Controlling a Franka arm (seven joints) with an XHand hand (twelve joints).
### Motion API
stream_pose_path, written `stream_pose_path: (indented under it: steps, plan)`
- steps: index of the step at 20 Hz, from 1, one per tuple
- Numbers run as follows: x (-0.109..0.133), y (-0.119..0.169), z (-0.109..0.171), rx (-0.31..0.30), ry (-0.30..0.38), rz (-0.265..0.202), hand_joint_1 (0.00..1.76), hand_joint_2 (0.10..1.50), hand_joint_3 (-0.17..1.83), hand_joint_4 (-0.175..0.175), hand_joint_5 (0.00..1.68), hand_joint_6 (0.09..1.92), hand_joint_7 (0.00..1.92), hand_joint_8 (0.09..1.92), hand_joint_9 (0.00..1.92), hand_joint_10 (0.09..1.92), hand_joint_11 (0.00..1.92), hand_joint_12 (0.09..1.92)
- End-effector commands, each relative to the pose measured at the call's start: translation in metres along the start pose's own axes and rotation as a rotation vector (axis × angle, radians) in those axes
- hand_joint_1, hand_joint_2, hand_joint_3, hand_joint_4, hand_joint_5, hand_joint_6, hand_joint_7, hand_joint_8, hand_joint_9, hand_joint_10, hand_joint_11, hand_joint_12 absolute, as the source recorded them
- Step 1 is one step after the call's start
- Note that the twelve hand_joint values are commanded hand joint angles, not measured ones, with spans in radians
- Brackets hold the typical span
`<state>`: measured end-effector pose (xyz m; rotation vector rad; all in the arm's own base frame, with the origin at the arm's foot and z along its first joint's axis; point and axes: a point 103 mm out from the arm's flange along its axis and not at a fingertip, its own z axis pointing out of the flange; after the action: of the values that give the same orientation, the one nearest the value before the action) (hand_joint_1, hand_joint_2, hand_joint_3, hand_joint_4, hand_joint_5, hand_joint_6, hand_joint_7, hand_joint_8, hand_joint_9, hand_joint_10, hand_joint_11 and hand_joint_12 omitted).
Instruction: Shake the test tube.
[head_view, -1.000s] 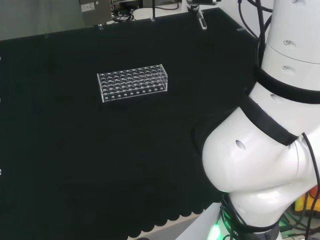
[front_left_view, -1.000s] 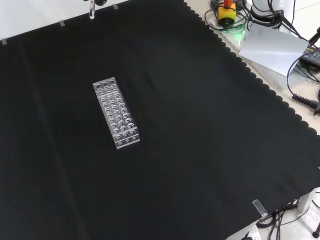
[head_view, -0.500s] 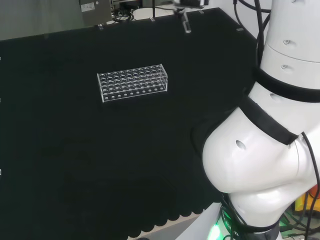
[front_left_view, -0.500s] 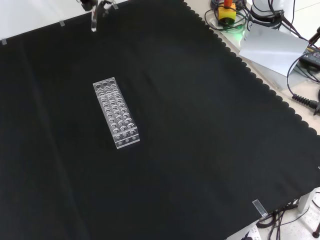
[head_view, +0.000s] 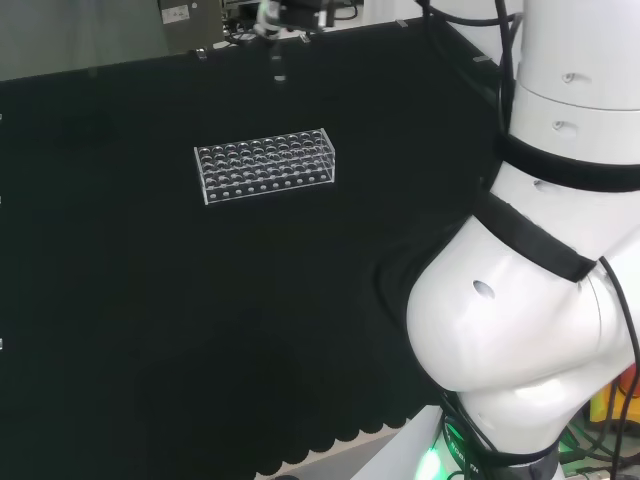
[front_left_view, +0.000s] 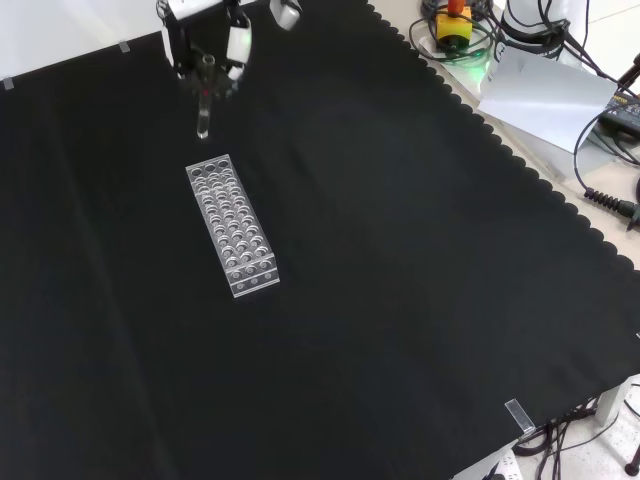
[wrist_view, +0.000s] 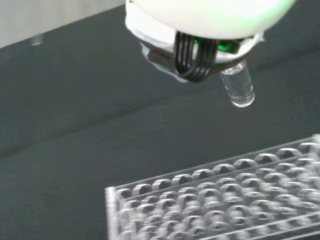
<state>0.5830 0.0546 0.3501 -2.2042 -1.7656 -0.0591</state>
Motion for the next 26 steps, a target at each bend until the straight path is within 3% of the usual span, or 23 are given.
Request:
stream_pose_path:
  steps: [1, 4, 7, 18, 22, 26]
  plan:
    - [0.036, 0.0, 0.001, -0.003, 0.034, -0.1, 1.43, 0.71, 0.5, -0.175, 1.3, 0.31, 1.37, 0.74, 1.33, 0.48, 1.17, 0.93]
    - [0.025, 0.002, 0.0, -0.005, 0.017, -0.09, 1.43, 0.71, 0.5, -0.175, 1.3, 0.31, 1.37, 0.74, 1.33, 0.48, 1.17, 0.93]
    - [0.004, 0.003, -0.002, -0.006, -0.028, -0.041, 1.43, 0.71, 0.51, -0.175, 1.3, 0.31, 1.37, 0.73, 1.33, 0.48, 1.17, 0.93]
    - [-0.131, -0.002, -0.035, -0.035, -0.172, 0.234, 1.43, 0.7, 0.51, -0.175, 1.3, 0.3, 1.37, 0.73, 1.33, 0.48, 1.17, 0.93]
    - [-0.162, -0.006, -0.049, -0.058, -0.175, 0.3, 1.43, 0.7, 0.51, -0.175, 1.3, 0.3, 1.37, 0.73, 1.33, 0.48, 1.17, 0.93]
    - [-0.179, -0.01, -0.06, -0.08, -0.163, 0.326, 1.43, 0.7, 0.51, -0.175, 1.3, 0.3, 1.37, 0.73, 1.33, 0.48, 1.17, 0.93]
